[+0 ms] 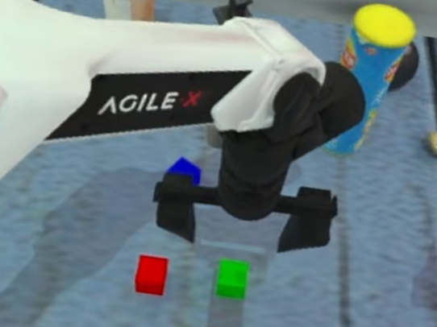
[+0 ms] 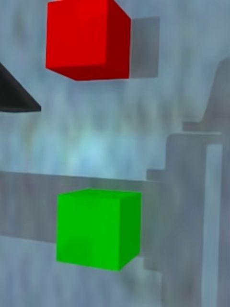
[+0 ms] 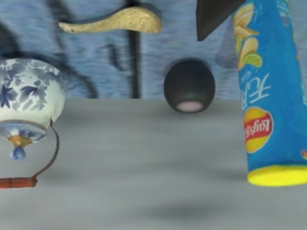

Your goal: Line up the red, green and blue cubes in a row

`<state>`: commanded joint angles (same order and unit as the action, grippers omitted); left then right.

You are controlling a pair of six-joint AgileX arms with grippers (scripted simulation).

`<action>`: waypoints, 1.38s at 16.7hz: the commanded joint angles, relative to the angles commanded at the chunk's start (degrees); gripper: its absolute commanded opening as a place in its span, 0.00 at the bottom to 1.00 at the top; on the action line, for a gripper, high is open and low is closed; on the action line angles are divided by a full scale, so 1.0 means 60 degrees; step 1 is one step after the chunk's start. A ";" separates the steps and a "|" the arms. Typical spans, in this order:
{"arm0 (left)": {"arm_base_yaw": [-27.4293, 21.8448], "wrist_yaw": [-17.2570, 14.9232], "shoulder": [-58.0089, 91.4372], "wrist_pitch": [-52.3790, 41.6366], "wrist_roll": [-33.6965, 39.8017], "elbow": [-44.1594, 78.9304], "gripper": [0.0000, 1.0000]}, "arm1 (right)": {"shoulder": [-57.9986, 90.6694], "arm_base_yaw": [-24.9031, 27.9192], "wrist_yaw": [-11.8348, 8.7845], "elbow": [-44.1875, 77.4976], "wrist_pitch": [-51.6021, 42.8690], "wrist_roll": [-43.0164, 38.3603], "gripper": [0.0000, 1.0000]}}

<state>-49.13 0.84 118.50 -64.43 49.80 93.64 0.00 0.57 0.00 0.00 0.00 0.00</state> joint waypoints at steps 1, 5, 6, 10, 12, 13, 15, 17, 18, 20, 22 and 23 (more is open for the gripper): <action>0.0005 0.0000 -0.0025 -0.0033 -0.0003 0.0024 1.00 | 0.0000 0.0000 0.0000 0.0000 0.0000 0.0000 1.00; -0.0039 0.0000 0.0017 -0.0008 -0.0024 0.0013 1.00 | 0.0000 0.0000 0.0000 0.0000 0.0000 0.0000 1.00; 0.0004 0.0002 0.0054 -0.0019 -0.0130 0.0072 1.00 | 0.0000 0.0000 0.0000 0.0000 0.0000 0.0000 1.00; 0.0573 -0.0019 0.0525 -0.0192 -0.1515 0.0704 1.00 | 0.0000 0.0000 0.0000 0.0000 0.0000 0.0000 1.00; 0.1021 -0.0054 0.0912 -0.0352 -0.2791 0.1154 1.00 | 0.0000 0.0000 0.0000 0.0000 0.0000 0.0000 1.00; 0.1270 -0.0076 0.1121 -0.0442 -0.3537 0.1389 1.00 | 0.0000 0.0000 0.0000 0.0000 0.0000 0.0000 1.00; 0.1790 -0.0118 0.1530 -0.0613 -0.5092 0.1855 1.00 | 0.0000 0.0000 0.0000 0.0000 0.0000 0.0000 1.00; 0.2300 -0.0152 0.1883 -0.0750 -0.6518 0.2298 1.00 | 0.0000 0.0000 0.0000 0.0000 0.0000 0.0000 1.00; 0.2532 -0.0163 0.2030 -0.0799 -0.7112 0.2505 1.00 | 0.0000 0.0000 0.0000 0.0000 0.0000 0.0000 1.00; 0.2920 -0.0176 0.2254 -0.0862 -0.8003 0.2871 1.00 | 0.0000 0.0000 0.0000 0.0000 0.0000 0.0000 1.00; 0.3160 -0.0181 0.2371 -0.0882 -0.8486 0.3107 1.00 | 0.0000 0.0000 0.0000 0.0000 0.0000 0.0000 1.00; 0.3209 -0.0181 0.2392 -0.0884 -0.8577 0.3156 1.00 | 0.0000 0.0000 0.0000 0.0000 0.0000 0.0000 1.00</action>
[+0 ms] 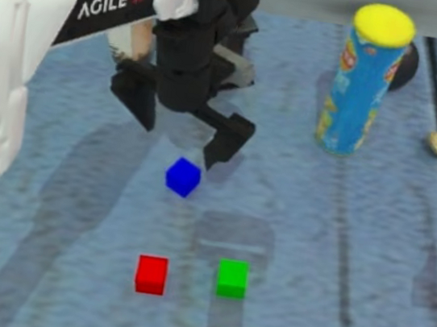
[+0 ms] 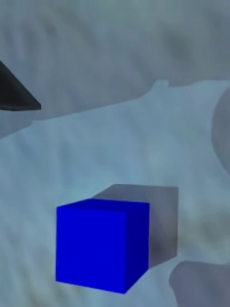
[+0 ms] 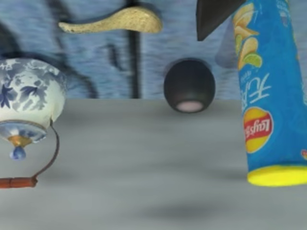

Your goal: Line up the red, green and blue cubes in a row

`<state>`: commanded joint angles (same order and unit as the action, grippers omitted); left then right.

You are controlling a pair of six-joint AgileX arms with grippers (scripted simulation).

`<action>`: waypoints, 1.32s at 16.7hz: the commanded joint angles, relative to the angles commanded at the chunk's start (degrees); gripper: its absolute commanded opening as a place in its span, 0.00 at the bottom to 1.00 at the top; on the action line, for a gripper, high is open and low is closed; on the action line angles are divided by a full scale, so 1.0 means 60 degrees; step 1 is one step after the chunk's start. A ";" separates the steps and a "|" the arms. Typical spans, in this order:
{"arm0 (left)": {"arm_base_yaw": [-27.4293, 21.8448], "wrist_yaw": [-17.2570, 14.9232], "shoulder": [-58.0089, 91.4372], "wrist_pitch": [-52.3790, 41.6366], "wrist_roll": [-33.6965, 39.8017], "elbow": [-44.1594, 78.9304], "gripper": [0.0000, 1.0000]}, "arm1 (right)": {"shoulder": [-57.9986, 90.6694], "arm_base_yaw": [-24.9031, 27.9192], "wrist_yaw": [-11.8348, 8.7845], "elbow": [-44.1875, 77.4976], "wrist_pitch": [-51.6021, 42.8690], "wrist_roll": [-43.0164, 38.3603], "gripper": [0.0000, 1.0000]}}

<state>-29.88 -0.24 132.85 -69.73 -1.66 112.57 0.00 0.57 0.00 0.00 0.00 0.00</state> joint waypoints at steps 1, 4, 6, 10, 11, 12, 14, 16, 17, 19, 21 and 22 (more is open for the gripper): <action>0.0003 0.0000 0.0001 0.0000 -0.0005 0.0003 1.00 | 0.0000 0.0000 0.0000 0.0000 0.0000 0.0000 1.00; -0.0042 0.0008 -0.0042 0.0010 0.0007 -0.0028 1.00 | 0.0000 0.0000 0.0000 0.0000 0.0000 0.0000 1.00; -0.0027 0.0002 0.0020 0.0168 0.0014 -0.0157 1.00 | 0.0000 0.0000 0.0000 0.0000 0.0000 0.0000 1.00; 0.0000 -0.0005 0.0495 0.1551 -0.0005 -0.1004 1.00 | 0.0000 0.0000 0.0000 0.0000 0.0000 0.0000 1.00; 0.0006 -0.0007 0.0638 0.1973 -0.0013 -0.1252 1.00 | 0.0000 0.0000 0.0000 0.0000 0.0000 0.0000 1.00; 0.0011 -0.0009 0.0770 0.2323 -0.0018 -0.1474 1.00 | 0.0000 0.0000 0.0000 0.0000 0.0000 0.0000 1.00; 0.0015 -0.0011 0.0950 0.2723 -0.0027 -0.1758 1.00 | 0.0000 0.0000 0.0000 0.0000 0.0000 0.0000 1.00; 0.0015 -0.0011 0.0975 0.2769 -0.0028 -0.1792 1.00 | 0.0000 0.0000 0.0000 0.0000 0.0000 0.0000 1.00; 0.0015 -0.0011 0.0975 0.2769 -0.0028 -0.1792 1.00 | 0.0000 0.0000 0.0000 0.0000 0.0000 0.0000 1.00; 0.0015 -0.0011 0.0975 0.2769 -0.0028 -0.1792 0.92 | 0.0000 0.0000 0.0000 0.0000 0.0000 0.0000 1.00; 0.0015 -0.0011 0.0975 0.2769 -0.0028 -0.1792 0.77 | 0.0000 0.0000 0.0000 0.0000 0.0000 0.0000 1.00; 0.0015 -0.0011 0.0975 0.2769 -0.0028 -0.1792 0.70 | 0.0000 0.0000 0.0000 0.0000 0.0000 0.0000 1.00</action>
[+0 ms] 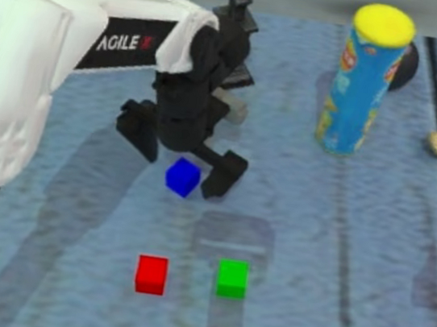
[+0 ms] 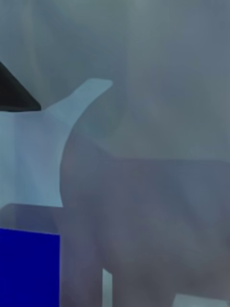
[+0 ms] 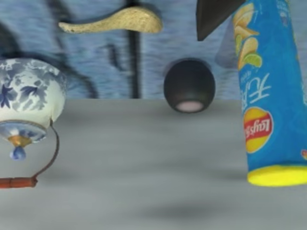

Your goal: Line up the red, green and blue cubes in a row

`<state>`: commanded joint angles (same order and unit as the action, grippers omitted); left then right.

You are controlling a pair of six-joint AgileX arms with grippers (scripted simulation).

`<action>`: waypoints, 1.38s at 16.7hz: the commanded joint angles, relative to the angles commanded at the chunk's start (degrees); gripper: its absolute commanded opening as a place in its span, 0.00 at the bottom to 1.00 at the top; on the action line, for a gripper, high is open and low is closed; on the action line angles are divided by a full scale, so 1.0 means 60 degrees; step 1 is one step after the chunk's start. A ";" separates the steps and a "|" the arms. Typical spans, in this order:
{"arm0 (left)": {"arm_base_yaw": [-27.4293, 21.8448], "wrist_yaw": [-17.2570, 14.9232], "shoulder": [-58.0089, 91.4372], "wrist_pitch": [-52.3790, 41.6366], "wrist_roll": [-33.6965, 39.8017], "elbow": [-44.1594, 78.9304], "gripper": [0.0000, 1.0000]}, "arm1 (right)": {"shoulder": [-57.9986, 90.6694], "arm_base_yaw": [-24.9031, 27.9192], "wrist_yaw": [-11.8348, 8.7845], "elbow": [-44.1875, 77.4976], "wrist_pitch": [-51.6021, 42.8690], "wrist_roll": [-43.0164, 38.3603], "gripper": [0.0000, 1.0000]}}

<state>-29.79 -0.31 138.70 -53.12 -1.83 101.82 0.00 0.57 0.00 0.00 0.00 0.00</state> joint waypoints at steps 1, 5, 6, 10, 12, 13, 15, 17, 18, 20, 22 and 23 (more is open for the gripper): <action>0.0000 0.0000 0.0000 0.0000 0.0000 0.0000 0.62 | 0.0000 0.0000 0.0000 0.0000 0.0000 0.0000 1.00; 0.0000 0.0000 0.0000 0.0000 0.0000 0.0000 0.32 | 0.0000 0.0000 0.0000 0.0000 0.0000 0.0000 1.00; 0.0000 0.0000 0.0000 0.0000 0.0000 0.0000 0.25 | 0.0000 0.0000 0.0000 0.0000 0.0000 0.0000 1.00; 0.0000 0.0000 0.0000 0.0000 0.0000 0.0000 0.00 | 0.0000 0.0000 0.0000 0.0000 0.0000 0.0000 1.00; 0.0000 0.0000 0.0000 0.0000 0.0000 0.0000 0.00 | 0.0000 0.0000 0.0000 0.0000 0.0000 0.0000 1.00; 0.0000 0.0000 0.0000 0.0000 0.0000 0.0000 0.00 | 0.0000 0.0000 0.0000 0.0000 0.0000 0.0000 1.00; 0.0000 0.0000 0.0000 0.0000 0.0000 0.0000 0.00 | 0.0000 0.0000 0.0000 0.0000 0.0000 0.0000 1.00; 0.0000 0.0000 0.0000 0.0000 0.0000 0.0000 0.00 | 0.0000 0.0000 0.0000 0.0000 0.0000 0.0000 1.00; -0.0023 -0.0008 -0.0374 -0.0106 -0.0006 0.0117 0.00 | 0.0000 0.0000 0.0000 0.0000 0.0000 0.0000 1.00; -0.0025 -0.0005 -0.0408 -0.0275 -0.0017 0.0273 0.00 | 0.0000 0.0000 0.0000 0.0000 0.0000 0.0000 1.00; -0.0010 0.0000 -0.0570 -0.0851 -0.0041 0.0678 0.00 | 0.0000 0.0000 0.0000 0.0000 0.0000 0.0000 1.00; 0.0021 0.0000 -0.0672 -0.1276 -0.0034 0.0911 0.00 | 0.0000 0.0000 0.0000 0.0000 0.0000 0.0000 1.00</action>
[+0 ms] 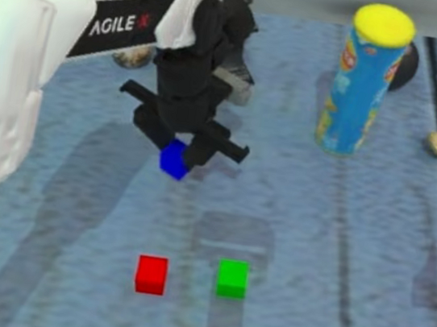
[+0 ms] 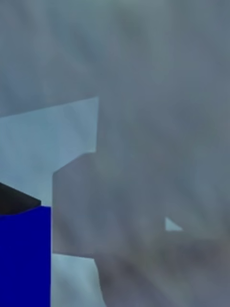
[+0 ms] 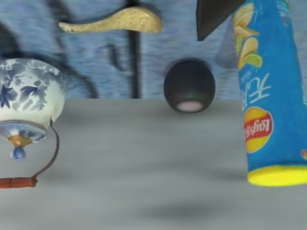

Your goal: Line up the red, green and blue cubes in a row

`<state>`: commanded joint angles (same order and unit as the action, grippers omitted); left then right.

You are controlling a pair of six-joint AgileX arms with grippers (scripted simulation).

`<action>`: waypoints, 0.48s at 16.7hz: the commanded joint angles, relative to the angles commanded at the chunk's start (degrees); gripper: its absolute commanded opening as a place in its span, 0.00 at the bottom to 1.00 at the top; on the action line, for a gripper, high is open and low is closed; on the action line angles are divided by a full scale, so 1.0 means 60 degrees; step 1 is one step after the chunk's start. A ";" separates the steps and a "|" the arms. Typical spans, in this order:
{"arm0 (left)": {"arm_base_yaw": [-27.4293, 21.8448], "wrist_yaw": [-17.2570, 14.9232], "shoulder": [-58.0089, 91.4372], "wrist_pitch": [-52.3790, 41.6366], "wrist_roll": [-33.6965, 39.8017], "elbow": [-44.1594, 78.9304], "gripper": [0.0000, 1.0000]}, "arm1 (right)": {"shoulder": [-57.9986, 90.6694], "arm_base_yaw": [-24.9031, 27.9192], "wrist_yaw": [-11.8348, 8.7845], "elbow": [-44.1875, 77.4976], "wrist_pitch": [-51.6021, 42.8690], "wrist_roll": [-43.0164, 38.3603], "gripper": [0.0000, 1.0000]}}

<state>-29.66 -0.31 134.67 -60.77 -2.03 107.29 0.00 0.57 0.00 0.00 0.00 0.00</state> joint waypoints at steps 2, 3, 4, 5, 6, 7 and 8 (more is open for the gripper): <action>0.0083 0.0001 -0.0219 -0.0711 0.0030 0.0454 0.00 | 0.0000 0.0000 0.0000 0.0000 0.0000 0.0000 1.00; 0.0115 0.0001 -0.0320 -0.0916 0.0041 0.0617 0.00 | 0.0000 0.0000 0.0000 0.0000 0.0000 0.0000 1.00; 0.0134 0.0000 -0.0388 -0.1018 0.0046 0.0702 0.00 | 0.0000 0.0000 0.0000 0.0000 0.0000 0.0000 1.00; 0.0137 0.0000 -0.0397 -0.1030 0.0046 0.0711 0.00 | 0.0000 0.0000 0.0000 0.0000 0.0000 0.0000 1.00; 0.0137 0.0000 -0.0397 -0.1030 0.0046 0.0711 0.00 | 0.0000 0.0000 0.0000 0.0000 0.0000 0.0000 1.00; 0.0087 0.0005 -0.0365 -0.1006 0.0030 0.0693 0.00 | 0.0000 0.0000 0.0000 0.0000 0.0000 0.0000 1.00; 0.0075 0.0006 -0.0359 -0.1011 0.0049 0.0701 0.00 | 0.0000 0.0000 0.0000 0.0000 0.0000 0.0000 1.00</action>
<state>-29.21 -0.28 132.51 -66.84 -1.74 111.49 0.00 0.57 0.00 0.00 0.00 0.00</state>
